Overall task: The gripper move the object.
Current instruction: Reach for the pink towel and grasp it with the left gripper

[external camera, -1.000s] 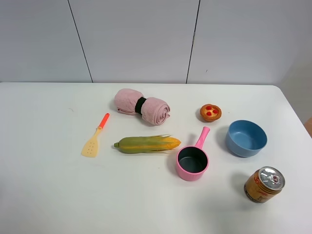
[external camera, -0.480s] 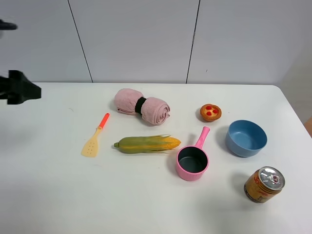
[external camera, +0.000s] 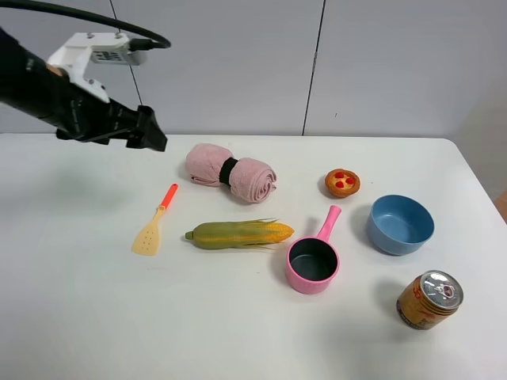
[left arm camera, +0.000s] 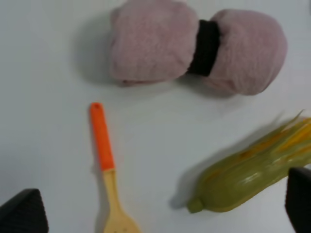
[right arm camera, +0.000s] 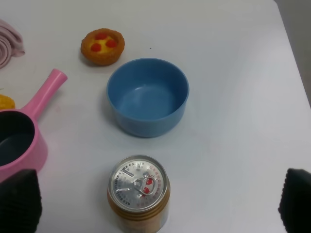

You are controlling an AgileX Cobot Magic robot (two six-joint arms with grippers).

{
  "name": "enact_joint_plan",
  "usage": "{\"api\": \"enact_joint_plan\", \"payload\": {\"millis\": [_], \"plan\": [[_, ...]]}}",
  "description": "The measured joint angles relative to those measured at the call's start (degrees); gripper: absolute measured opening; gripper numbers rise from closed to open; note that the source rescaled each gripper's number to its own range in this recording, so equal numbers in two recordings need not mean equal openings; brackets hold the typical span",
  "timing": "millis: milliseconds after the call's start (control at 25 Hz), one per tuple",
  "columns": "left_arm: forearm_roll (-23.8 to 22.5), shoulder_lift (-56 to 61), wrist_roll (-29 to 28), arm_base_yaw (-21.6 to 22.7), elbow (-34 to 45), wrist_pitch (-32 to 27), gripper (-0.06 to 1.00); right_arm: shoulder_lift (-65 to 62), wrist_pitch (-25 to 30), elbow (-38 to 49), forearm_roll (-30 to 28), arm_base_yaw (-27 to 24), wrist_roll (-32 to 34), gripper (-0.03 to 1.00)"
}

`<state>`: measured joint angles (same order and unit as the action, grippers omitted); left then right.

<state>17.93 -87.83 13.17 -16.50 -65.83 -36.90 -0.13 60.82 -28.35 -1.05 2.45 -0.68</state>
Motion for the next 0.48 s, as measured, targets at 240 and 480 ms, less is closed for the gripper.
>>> {"api": "enact_joint_plan", "payload": {"millis": [240,480], "plan": [[-3.7,-6.2,12.0,-4.4,-5.9,3.0,1.00,0.0,0.0,0.0,0.0,0.0,0.0,1.00],[-5.4,-8.4,32.3,-5.5,-6.1,15.7,0.99,0.0,0.0,0.0,0.0,0.0,0.0,1.00]]}}
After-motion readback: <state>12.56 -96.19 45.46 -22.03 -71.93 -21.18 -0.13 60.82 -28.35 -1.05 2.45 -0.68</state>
